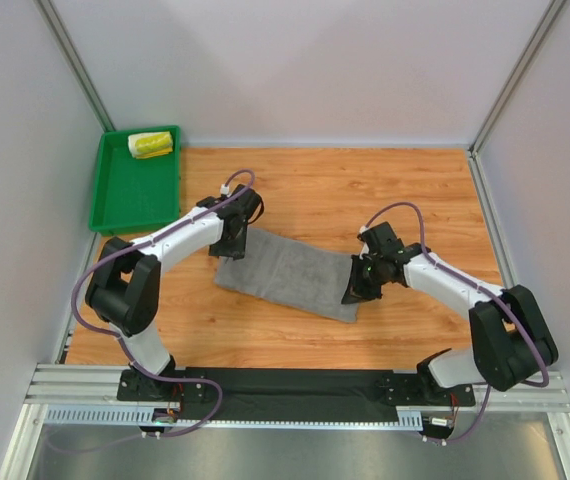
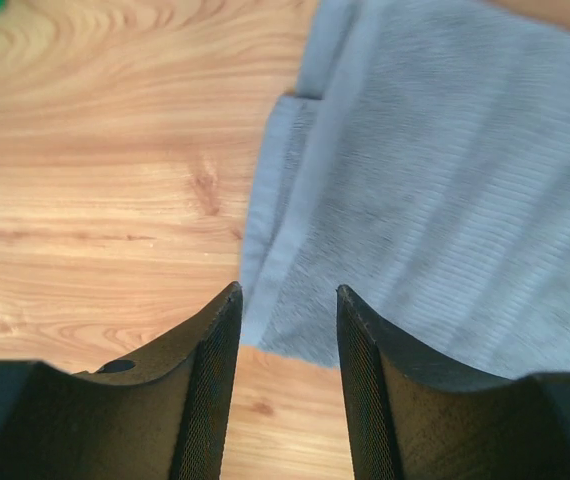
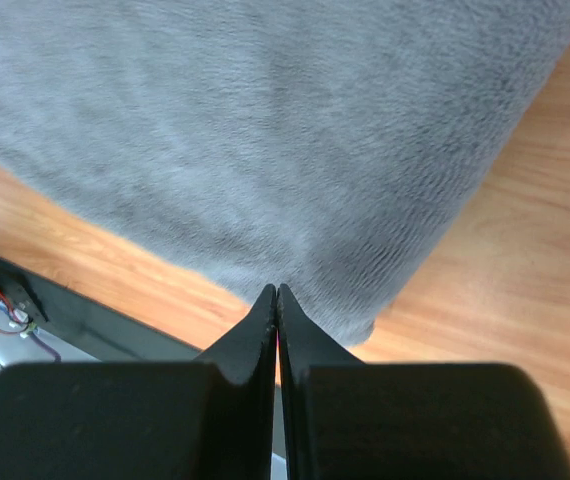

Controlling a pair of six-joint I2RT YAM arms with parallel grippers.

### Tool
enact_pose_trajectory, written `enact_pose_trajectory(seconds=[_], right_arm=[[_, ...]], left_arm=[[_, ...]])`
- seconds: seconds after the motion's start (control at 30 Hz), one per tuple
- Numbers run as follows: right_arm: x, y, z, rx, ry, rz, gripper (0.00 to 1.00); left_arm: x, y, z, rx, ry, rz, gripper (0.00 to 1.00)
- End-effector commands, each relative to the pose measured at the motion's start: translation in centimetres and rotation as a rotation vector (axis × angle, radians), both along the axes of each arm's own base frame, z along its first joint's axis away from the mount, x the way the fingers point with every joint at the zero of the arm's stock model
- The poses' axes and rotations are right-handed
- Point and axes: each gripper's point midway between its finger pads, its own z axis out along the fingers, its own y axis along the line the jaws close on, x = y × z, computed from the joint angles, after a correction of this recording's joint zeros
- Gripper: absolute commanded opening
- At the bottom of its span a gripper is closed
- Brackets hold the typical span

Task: Roll the towels
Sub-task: Fold the towel

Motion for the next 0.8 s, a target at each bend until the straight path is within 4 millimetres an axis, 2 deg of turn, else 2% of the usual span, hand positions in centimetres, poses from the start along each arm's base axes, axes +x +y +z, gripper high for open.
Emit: enact_pose_trajectory(seconds=[0.0, 0.1, 0.2, 0.23, 0.3, 0.33, 0.43, 0.5, 0.53, 0.57, 0.63, 0.67, 0.7, 0.77], right_arm=[[3.0, -0.4, 4.7, -0.036, -0.150, 0.023, 0.00], [5.8, -1.5, 4.6, -0.051, -0.127, -0.028, 0.00], [7.4, -2.5, 2.0, -0.083, -0.072, -0.059, 0.00], [8.1, -2.9, 0.4, -0.094, -0.043, -0.074, 0.00], [8.3, -3.6, -1.7, -0.131, -0.012, -0.087, 0.00], [7.7, -3.9, -3.6, -0.155, 0.033, -0.086, 0.00], [6.4, -4.4, -5.7, -0.177, 0.084, -0.116, 0.00], [4.1, -4.6, -7.0, -0.170, 0.138, -0.142, 0.00], [3.8, -4.2, -6.5, -0.144, 0.115, -0.148, 0.00], [1.9, -4.5, -7.4, -0.149, 0.155, -0.164, 0.00], [0.2, -3.5, -6.8, -0.119, 0.138, -0.143, 0.00], [-1.7, -3.5, -7.4, -0.116, 0.174, -0.137, 0.00], [-2.9, -2.2, -6.8, -0.048, 0.200, -0.111, 0.00], [-3.8, -1.2, -5.3, 0.031, 0.176, -0.085, 0.00]], left_arm=[[-0.8, -1.0, 5.0, 0.030, -0.111, -0.067, 0.50], [-2.5, -3.6, 5.3, -0.032, -0.115, -0.120, 0.50], [-4.6, -6.4, 5.0, -0.083, -0.096, -0.184, 0.50], [-5.1, -6.9, 4.8, -0.090, -0.091, -0.196, 0.50], [-6.6, -8.3, 4.3, -0.112, -0.072, -0.231, 0.50], [-7.3, -8.8, 4.1, -0.119, -0.066, -0.243, 0.50], [-8.6, -9.3, 3.4, -0.128, -0.048, -0.248, 0.50], [-8.9, -9.3, 3.4, -0.134, -0.061, -0.240, 0.50], [-9.2, -9.5, 3.5, -0.136, -0.070, -0.252, 0.50], [-9.1, -9.6, 3.7, -0.144, -0.088, -0.252, 0.50], [-9.7, -10.3, 4.0, -0.128, -0.110, -0.307, 0.50], [-9.3, -10.5, 4.4, -0.103, -0.156, -0.322, 0.51], [-10.1, -11.4, 4.7, -0.081, -0.176, -0.379, 0.51], [-9.9, -12.0, 5.4, 0.003, -0.236, -0.442, 0.53]])
